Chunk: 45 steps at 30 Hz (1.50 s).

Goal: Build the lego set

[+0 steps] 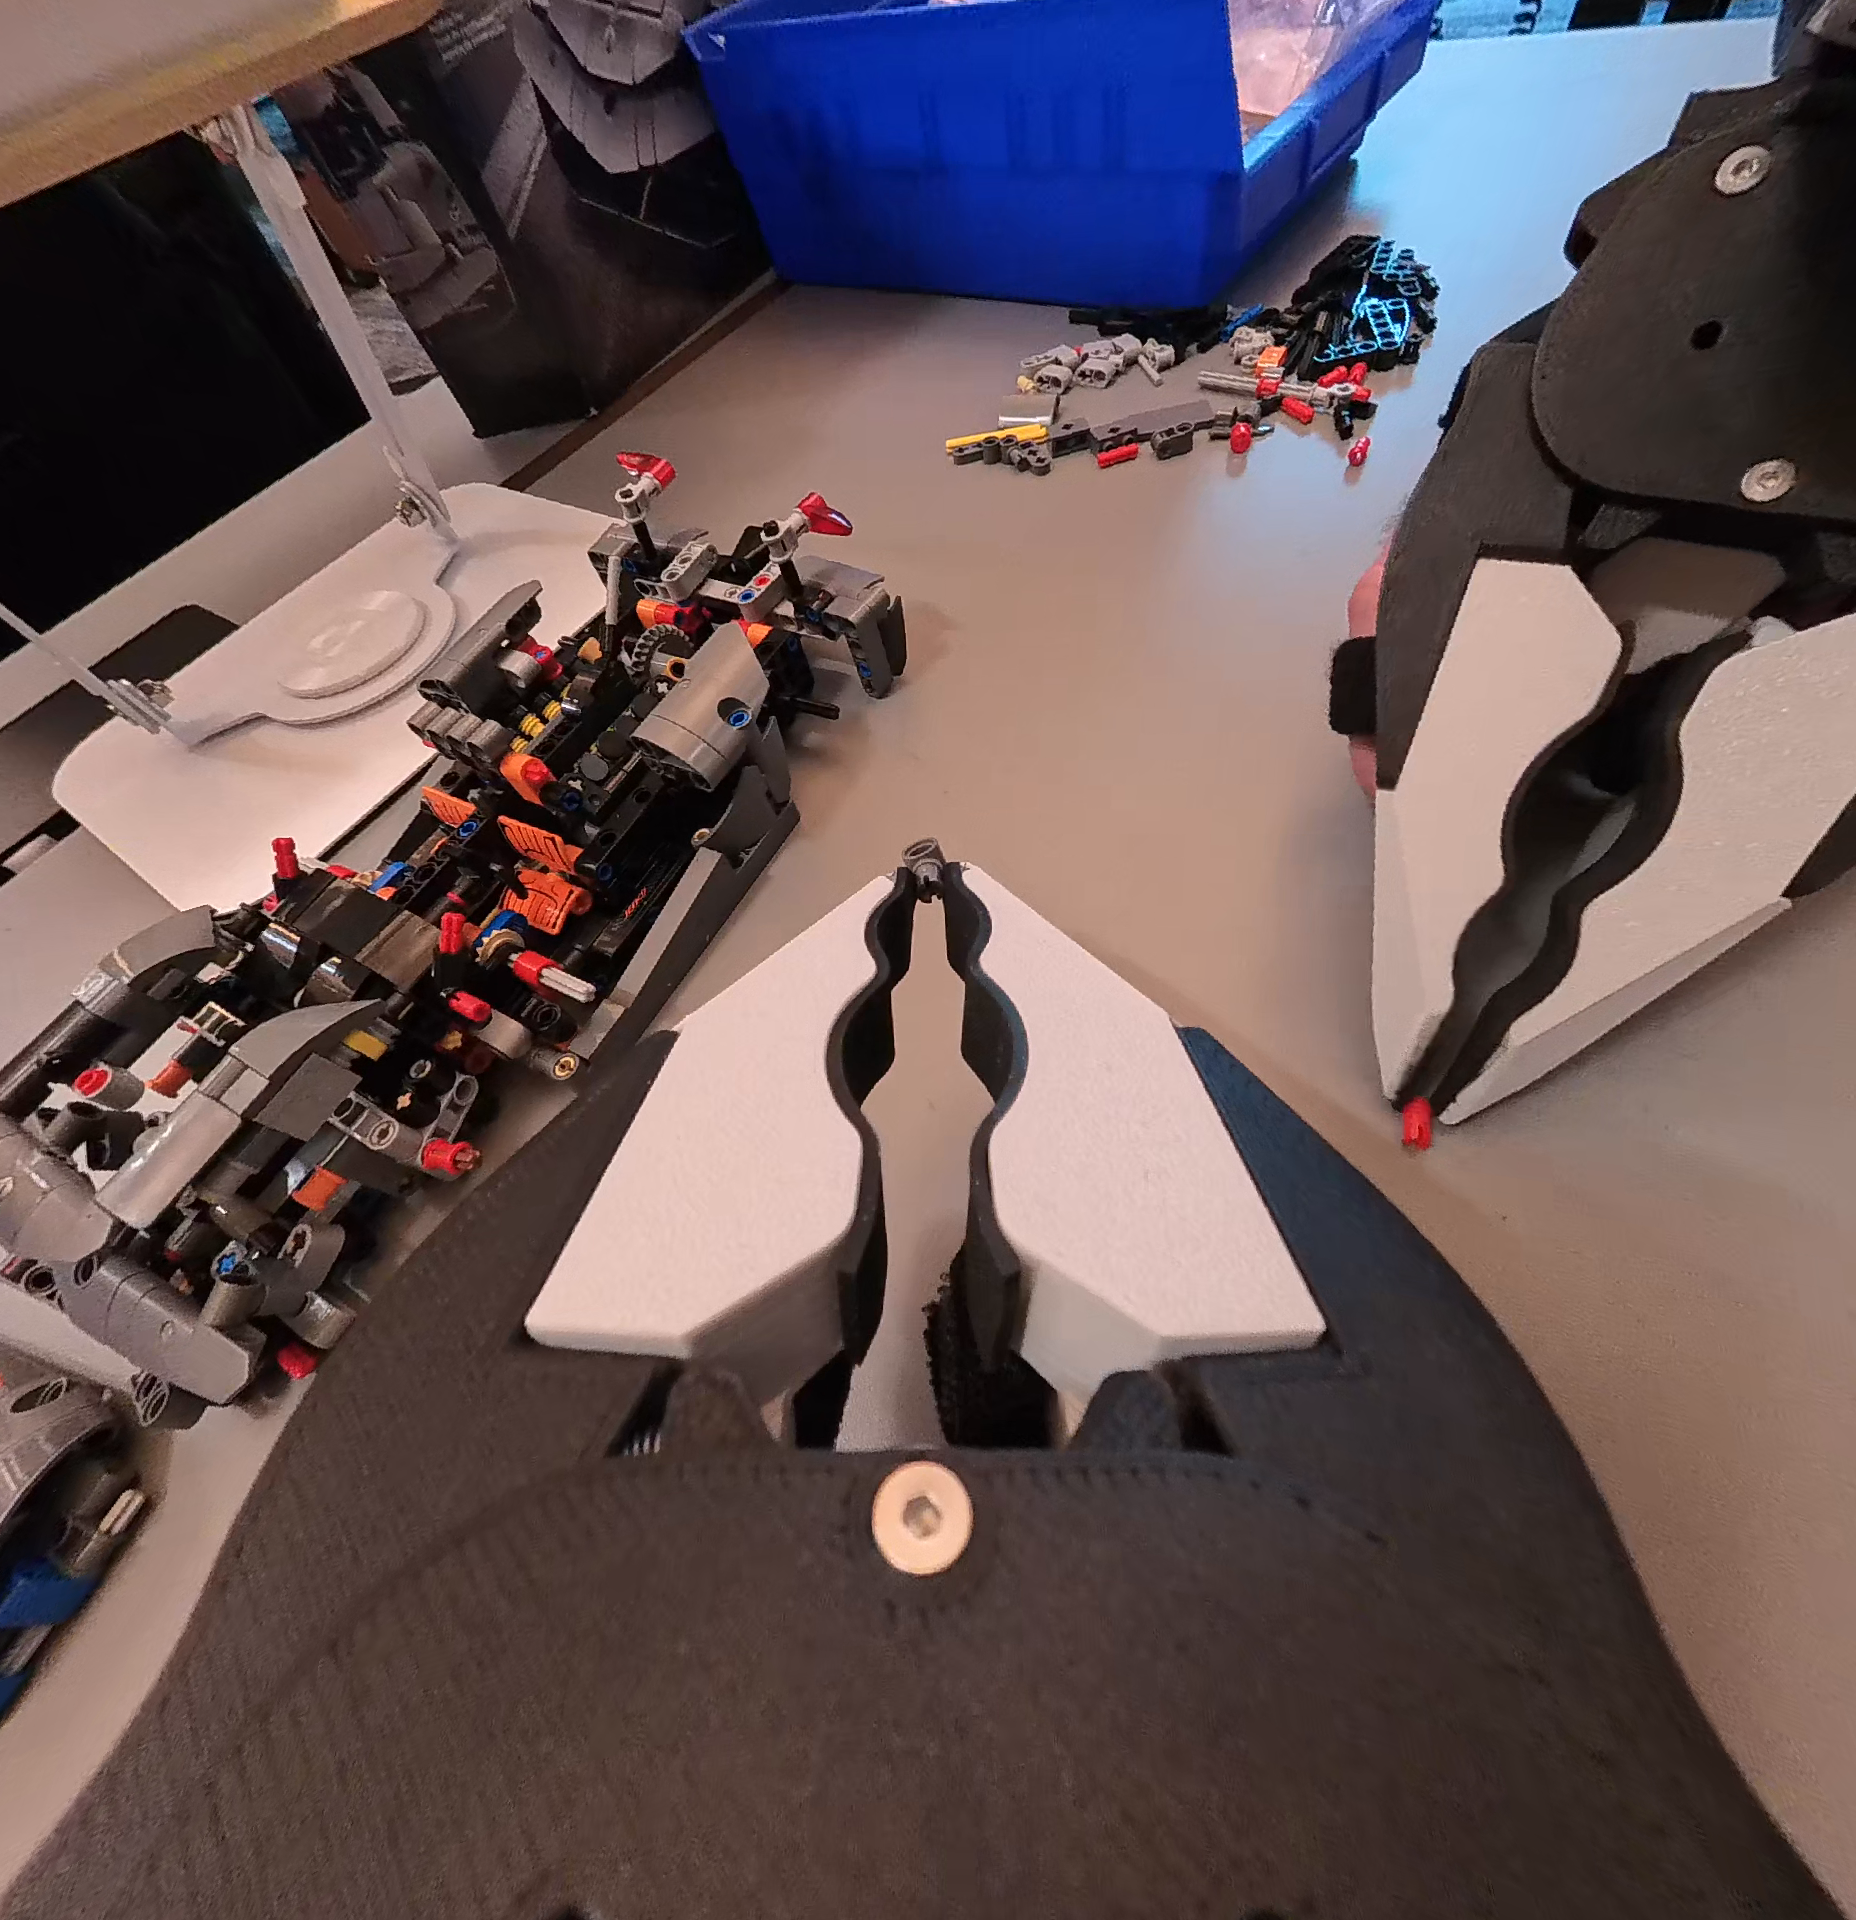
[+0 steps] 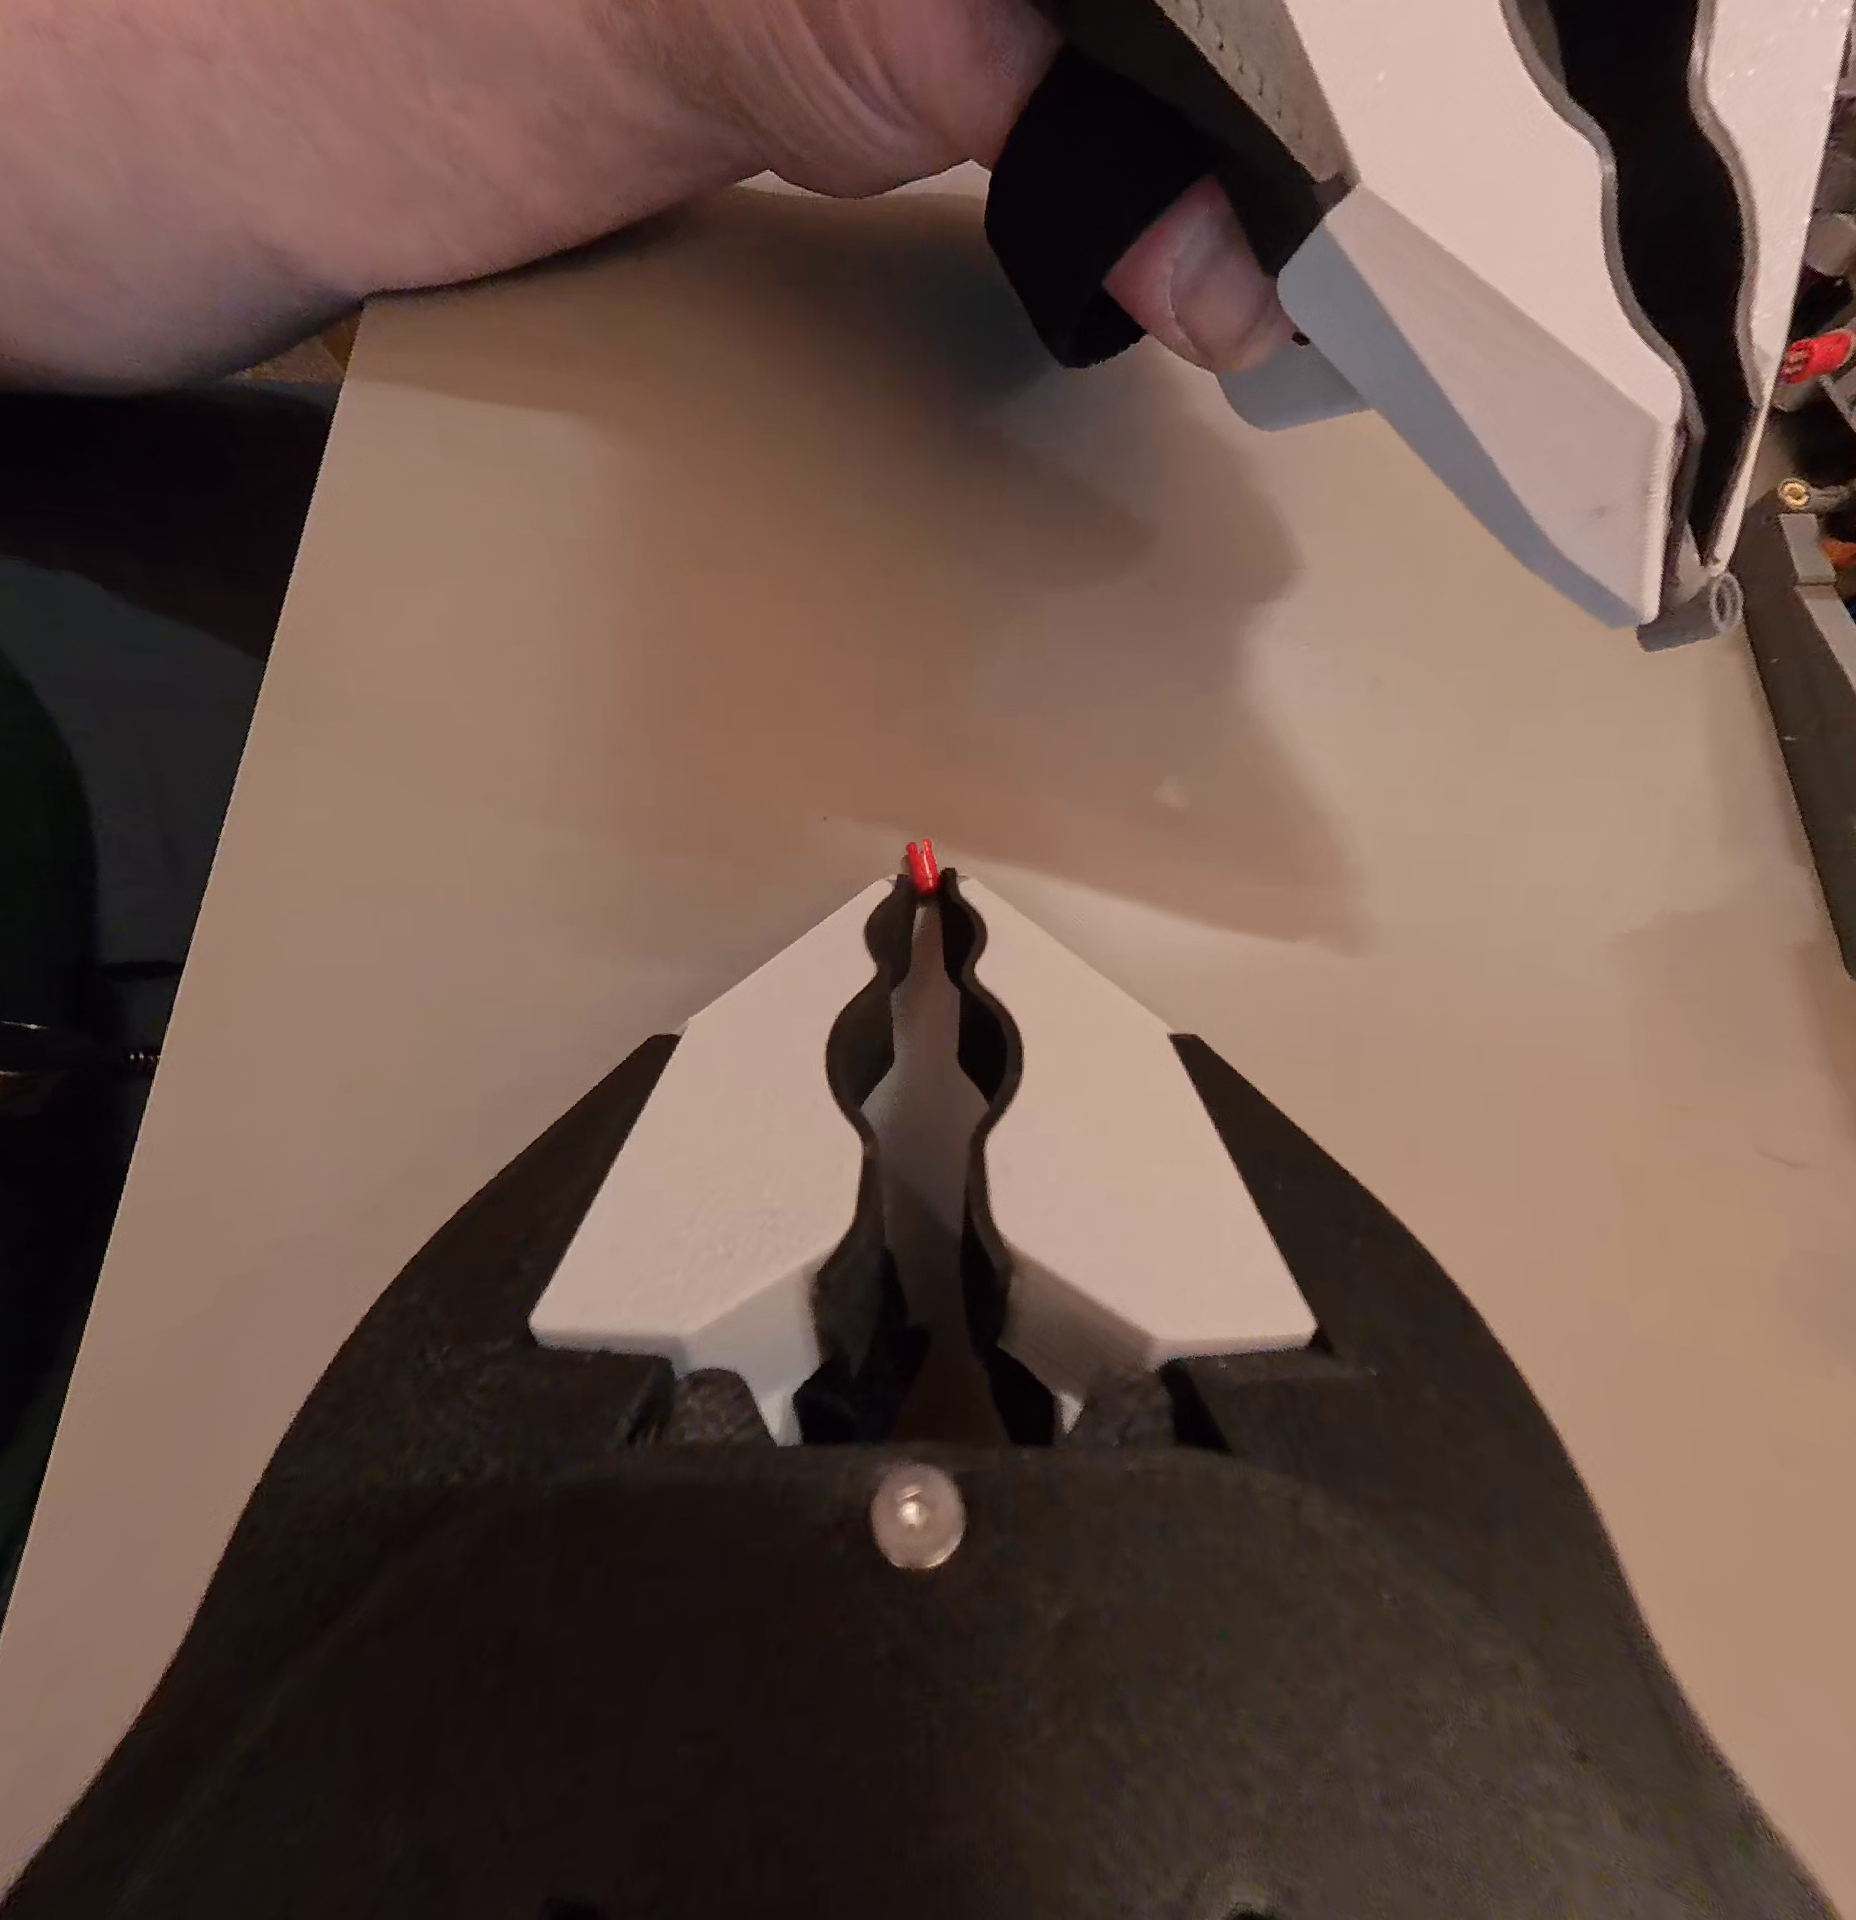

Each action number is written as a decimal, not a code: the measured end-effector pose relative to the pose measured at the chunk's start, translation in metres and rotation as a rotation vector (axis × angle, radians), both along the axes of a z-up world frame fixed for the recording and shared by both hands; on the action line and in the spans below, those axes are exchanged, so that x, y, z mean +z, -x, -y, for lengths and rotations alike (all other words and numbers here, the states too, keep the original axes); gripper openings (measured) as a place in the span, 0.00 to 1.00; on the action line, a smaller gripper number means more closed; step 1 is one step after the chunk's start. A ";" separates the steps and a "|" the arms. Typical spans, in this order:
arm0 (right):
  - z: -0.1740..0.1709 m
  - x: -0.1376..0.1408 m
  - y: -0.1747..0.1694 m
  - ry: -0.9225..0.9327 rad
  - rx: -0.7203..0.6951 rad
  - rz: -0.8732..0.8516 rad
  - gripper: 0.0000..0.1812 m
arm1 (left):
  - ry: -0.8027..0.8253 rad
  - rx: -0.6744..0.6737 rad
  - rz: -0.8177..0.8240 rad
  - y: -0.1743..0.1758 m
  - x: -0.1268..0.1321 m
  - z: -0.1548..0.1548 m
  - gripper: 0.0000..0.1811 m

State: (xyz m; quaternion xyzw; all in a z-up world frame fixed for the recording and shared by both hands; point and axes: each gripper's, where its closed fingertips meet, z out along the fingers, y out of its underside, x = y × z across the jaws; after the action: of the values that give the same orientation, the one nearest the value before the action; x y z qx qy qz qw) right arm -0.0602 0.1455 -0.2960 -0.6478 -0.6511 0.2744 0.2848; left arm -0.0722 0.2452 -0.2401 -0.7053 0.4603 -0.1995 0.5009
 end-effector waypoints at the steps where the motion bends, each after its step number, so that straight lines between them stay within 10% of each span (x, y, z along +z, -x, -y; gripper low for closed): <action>1: 0.001 0.000 0.000 0.000 0.004 0.000 0.02 | 0.000 0.000 0.000 0.000 0.000 0.000 0.02; 26: -0.058 0.044 -0.033 -0.179 -0.125 -0.076 0.01 | -0.008 -0.138 -0.141 -0.025 -0.022 0.023 0.02; 45: -0.062 0.021 -0.031 -0.382 0.012 0.104 0.01 | -0.025 -0.219 -0.288 -0.038 -0.043 0.037 0.02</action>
State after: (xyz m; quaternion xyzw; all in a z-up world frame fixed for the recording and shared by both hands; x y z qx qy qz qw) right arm -0.0292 0.2078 -0.2748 -0.5911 -0.7091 0.1138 0.3672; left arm -0.0339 0.2087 -0.2827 -0.6660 0.6038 -0.1439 0.4136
